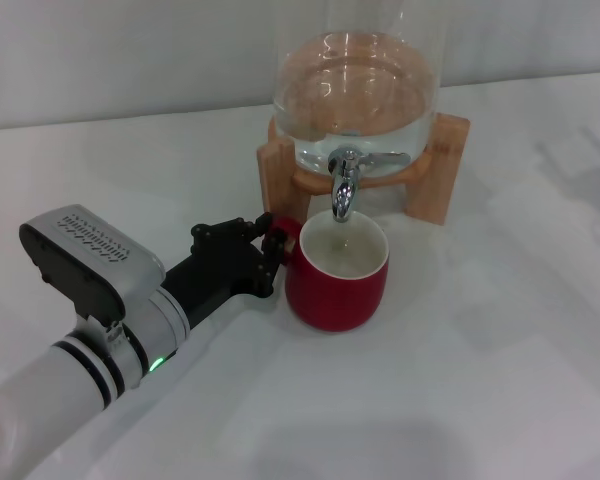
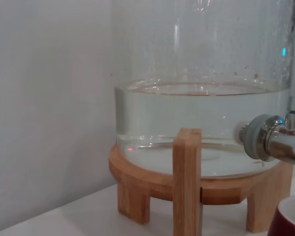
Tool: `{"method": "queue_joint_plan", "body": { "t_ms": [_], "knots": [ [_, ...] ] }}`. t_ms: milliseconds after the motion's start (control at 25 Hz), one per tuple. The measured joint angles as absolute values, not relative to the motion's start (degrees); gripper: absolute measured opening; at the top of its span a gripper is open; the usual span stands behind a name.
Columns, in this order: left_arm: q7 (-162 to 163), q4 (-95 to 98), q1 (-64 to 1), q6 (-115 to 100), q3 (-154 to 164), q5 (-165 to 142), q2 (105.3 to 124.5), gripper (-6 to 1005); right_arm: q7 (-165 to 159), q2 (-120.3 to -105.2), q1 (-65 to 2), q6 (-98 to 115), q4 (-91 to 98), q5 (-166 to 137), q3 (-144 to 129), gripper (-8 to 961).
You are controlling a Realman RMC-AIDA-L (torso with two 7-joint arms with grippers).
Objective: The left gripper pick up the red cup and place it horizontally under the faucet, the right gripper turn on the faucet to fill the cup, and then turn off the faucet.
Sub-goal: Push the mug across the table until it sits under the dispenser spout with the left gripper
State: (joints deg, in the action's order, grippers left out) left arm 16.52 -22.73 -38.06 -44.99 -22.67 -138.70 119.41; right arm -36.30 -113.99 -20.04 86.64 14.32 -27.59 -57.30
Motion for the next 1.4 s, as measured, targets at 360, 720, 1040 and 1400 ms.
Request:
{"method": "queue_joint_plan", "body": {
  "t_ms": [360,720,1040,1400],
  "knots": [
    [17.0,-22.7,-38.1,-45.0,-22.6,-138.8,119.45,163,-36.3,-113.99,-20.0,86.8,14.3,-27.6,-57.3,734],
    [17.1,-22.7,-38.1,-45.0,-22.7,-138.8,119.44,163,-36.3,-113.99,-20.0,86.8,14.3,-27.6,-57.3,728],
    [17.2,-22.8,-38.2,-43.8,-22.9,-138.8,119.38,163,-36.3,-113.99,-20.0,86.7,14.3,-27.7,-57.3,722],
    [17.8,-23.1,-38.3,-43.0,-22.9,-138.8,119.39,163,-35.2,-114.17,-20.1,86.7,14.3,-27.6,-57.3,711]
  ]
}}
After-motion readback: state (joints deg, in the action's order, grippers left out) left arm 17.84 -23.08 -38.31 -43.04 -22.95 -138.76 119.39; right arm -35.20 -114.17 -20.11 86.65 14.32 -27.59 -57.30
